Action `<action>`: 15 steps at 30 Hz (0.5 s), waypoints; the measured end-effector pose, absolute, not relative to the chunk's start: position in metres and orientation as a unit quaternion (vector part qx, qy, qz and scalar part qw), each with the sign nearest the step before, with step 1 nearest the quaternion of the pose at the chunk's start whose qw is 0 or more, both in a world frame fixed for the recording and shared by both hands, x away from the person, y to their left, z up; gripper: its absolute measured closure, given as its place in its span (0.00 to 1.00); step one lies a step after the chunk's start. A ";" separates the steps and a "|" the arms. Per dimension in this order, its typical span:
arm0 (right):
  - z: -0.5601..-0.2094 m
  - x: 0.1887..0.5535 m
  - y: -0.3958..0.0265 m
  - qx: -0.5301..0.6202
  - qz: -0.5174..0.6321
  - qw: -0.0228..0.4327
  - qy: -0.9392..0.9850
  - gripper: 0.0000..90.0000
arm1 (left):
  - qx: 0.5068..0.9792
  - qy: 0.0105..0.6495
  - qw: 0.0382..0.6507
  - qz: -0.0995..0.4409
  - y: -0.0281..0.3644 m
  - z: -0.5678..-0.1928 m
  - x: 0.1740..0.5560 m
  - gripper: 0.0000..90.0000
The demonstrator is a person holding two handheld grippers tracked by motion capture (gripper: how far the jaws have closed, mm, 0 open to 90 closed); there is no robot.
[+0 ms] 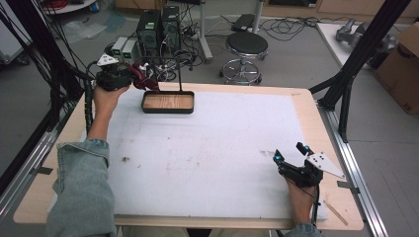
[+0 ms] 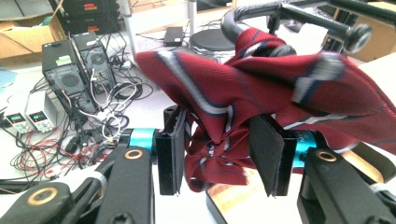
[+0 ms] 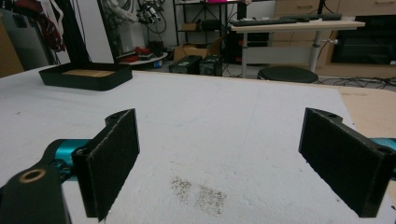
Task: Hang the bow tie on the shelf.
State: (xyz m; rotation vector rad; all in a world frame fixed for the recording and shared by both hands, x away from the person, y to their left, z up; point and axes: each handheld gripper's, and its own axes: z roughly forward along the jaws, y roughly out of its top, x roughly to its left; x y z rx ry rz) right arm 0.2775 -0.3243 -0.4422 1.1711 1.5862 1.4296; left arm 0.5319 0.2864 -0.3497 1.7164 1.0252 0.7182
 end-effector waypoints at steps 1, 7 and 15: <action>-0.442 0.278 -0.324 0.451 0.551 0.346 0.611 0.13 | 0.705 0.422 0.488 0.294 0.288 -0.351 0.531 0.62; -0.442 0.279 -0.324 0.449 0.551 0.346 0.613 0.13 | 0.705 0.422 0.490 0.291 0.296 -0.357 0.522 0.61; -0.442 0.280 -0.324 0.449 0.551 0.345 0.613 0.13 | 0.703 0.419 0.494 0.294 0.305 -0.357 0.508 0.55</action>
